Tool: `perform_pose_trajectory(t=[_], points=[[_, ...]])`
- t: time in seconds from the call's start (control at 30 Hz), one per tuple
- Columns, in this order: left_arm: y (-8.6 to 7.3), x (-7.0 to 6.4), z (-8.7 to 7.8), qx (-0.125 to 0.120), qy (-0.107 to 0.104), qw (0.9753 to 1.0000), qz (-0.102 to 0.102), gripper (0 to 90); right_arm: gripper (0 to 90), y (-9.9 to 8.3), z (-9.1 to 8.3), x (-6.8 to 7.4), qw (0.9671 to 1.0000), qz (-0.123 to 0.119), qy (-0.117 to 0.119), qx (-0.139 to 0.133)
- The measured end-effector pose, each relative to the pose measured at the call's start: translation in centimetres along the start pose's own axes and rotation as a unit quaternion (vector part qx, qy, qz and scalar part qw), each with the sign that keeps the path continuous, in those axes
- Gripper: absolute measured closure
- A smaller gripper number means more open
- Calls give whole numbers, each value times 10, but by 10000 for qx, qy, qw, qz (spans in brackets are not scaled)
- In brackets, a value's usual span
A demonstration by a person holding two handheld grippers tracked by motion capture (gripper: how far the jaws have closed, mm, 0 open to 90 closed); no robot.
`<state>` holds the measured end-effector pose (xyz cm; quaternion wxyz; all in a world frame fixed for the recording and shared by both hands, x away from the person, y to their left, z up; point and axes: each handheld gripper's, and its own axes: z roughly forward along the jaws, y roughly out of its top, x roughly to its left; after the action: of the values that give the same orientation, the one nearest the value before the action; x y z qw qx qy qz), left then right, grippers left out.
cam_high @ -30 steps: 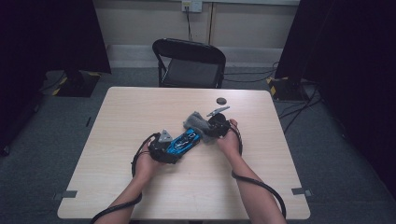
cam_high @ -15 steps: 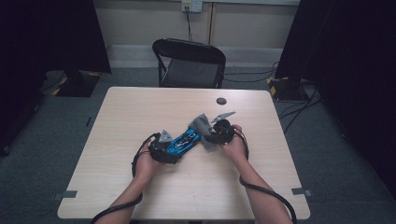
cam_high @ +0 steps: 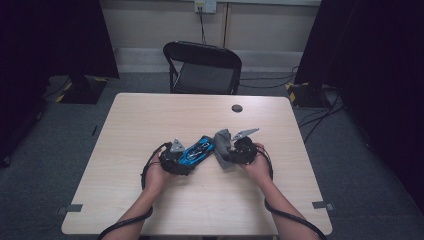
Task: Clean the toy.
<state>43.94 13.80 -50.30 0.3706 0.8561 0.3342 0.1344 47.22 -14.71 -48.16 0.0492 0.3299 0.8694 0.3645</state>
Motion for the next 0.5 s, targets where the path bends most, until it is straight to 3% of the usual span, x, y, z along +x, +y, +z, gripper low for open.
perform_pose_trajectory(t=[0.3,0.5], points=[[0,0,0,-11,4,10000,-1,260,748,-16,-13,11,9999,-28,128,50],[-1,0,0,-28,2,10000,-4,260,746,-28,-31,13,9999,-47,54,114]])
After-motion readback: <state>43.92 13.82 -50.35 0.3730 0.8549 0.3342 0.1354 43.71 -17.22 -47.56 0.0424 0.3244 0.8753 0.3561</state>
